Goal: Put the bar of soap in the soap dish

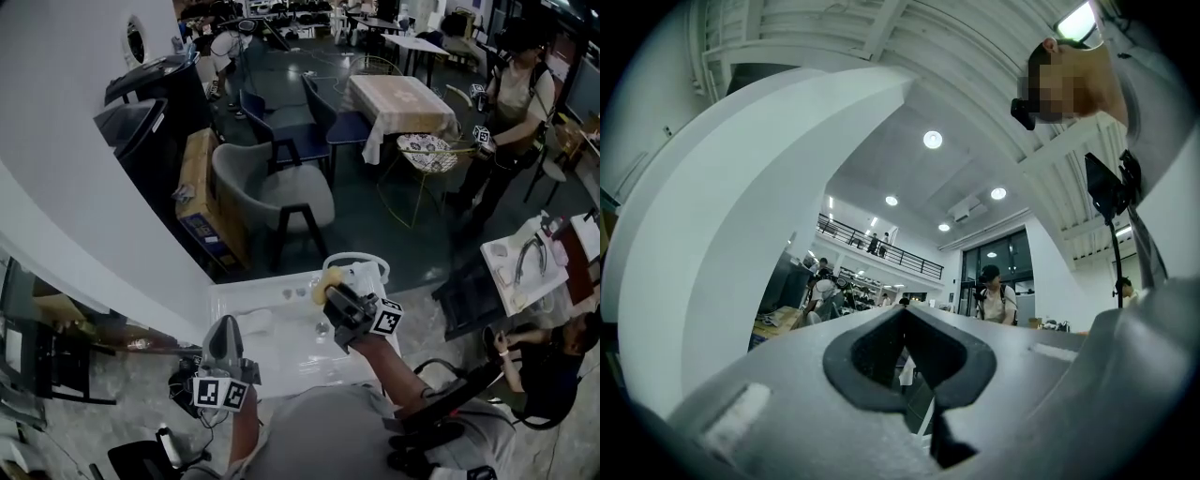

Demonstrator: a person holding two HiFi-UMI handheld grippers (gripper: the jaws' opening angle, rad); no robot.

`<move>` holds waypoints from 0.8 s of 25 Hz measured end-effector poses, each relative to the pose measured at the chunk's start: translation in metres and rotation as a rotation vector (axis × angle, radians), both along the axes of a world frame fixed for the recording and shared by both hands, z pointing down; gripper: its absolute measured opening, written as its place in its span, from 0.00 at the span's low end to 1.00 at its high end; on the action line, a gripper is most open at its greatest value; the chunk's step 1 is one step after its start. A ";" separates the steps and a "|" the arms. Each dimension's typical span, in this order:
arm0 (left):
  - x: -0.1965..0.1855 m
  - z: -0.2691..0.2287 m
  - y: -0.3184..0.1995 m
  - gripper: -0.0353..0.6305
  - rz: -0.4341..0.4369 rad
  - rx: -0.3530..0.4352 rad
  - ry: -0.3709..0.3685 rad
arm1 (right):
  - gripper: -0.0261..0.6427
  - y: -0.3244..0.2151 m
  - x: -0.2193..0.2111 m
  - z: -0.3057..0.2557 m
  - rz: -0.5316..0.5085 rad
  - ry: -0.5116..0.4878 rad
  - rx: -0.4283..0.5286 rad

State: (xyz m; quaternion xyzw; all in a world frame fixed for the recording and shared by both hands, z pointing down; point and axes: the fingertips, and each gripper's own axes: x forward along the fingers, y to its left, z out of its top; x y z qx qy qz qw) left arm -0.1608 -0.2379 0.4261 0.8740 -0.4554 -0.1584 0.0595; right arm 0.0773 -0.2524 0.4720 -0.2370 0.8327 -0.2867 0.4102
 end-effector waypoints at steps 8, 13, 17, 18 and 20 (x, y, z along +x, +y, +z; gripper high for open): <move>-0.004 0.011 0.011 0.04 -0.010 -0.024 -0.002 | 0.32 0.008 -0.008 0.003 -0.032 0.016 -0.001; -0.002 0.019 0.016 0.04 -0.012 -0.047 0.003 | 0.32 0.010 -0.008 0.005 -0.034 0.024 -0.005; -0.001 0.020 0.016 0.04 -0.006 -0.046 0.006 | 0.32 0.009 -0.011 0.005 -0.041 0.041 -0.001; -0.001 0.020 0.015 0.04 -0.004 -0.045 0.006 | 0.32 0.008 -0.012 0.004 -0.041 0.044 0.001; -0.001 0.019 0.015 0.04 -0.004 -0.046 0.005 | 0.32 0.007 -0.015 0.002 -0.043 0.046 0.003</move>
